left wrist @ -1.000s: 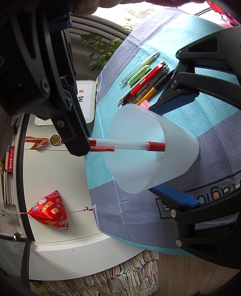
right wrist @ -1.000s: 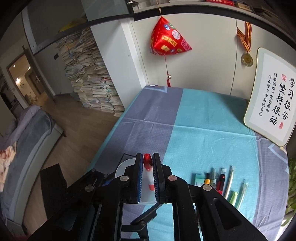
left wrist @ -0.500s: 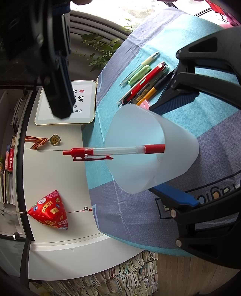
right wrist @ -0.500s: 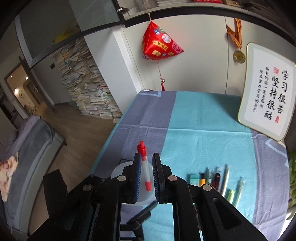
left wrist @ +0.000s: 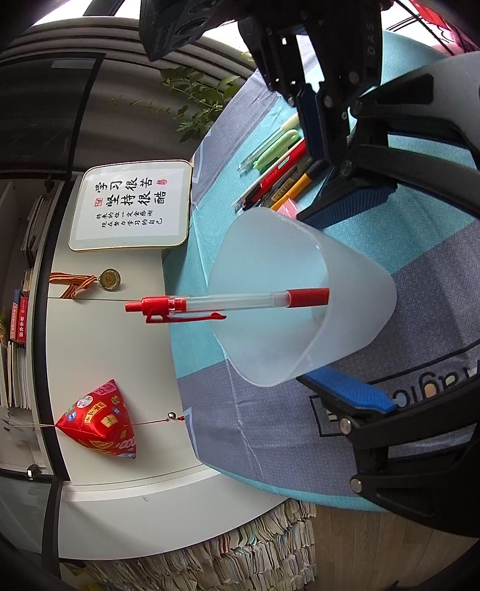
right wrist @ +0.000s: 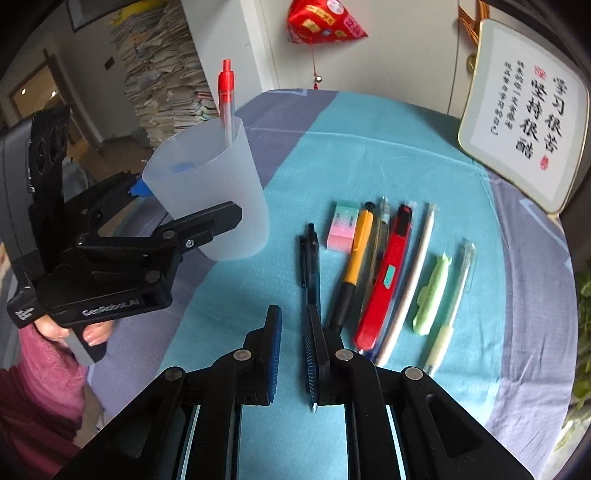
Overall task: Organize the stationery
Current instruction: 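Grasp the black pen with the right tool and drop it into the cup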
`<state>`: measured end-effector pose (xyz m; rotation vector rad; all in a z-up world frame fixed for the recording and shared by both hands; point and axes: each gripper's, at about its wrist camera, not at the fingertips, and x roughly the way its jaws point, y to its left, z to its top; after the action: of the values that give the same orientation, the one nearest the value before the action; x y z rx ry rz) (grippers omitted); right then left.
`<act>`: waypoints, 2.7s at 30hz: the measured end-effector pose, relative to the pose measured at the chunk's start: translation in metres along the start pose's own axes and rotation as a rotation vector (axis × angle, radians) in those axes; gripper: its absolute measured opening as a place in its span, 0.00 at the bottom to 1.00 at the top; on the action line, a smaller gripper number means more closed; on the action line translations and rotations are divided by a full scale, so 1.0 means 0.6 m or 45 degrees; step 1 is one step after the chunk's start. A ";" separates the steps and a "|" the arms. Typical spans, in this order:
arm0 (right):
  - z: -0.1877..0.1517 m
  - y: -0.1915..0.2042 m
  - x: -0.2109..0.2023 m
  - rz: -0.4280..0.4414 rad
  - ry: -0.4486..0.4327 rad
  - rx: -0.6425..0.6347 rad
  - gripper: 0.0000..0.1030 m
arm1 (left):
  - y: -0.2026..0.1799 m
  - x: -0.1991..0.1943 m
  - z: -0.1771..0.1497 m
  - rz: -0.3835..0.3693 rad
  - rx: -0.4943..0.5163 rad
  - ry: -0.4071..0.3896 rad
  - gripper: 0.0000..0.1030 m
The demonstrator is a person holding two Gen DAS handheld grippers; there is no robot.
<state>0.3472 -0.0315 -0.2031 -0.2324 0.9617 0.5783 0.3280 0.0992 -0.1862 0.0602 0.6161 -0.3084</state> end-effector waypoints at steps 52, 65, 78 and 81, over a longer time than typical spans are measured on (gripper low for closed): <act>0.117 0.060 -0.264 -0.034 -0.552 0.064 0.16 | -0.001 0.002 -0.001 -0.009 -0.008 0.006 0.73; 0.144 0.074 -0.179 0.061 -0.445 0.053 0.16 | -0.001 0.002 -0.001 -0.008 -0.007 0.006 0.73; 0.129 0.049 -0.098 0.123 -0.281 0.141 0.16 | -0.001 0.002 -0.001 -0.009 -0.008 0.006 0.73; 0.127 0.046 -0.089 0.129 -0.262 0.152 0.16 | -0.001 0.002 -0.001 -0.009 -0.008 0.006 0.73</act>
<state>0.3622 0.0049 -0.1147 -0.0167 0.8081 0.6230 0.3285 0.0983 -0.1872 0.0527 0.6218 -0.3129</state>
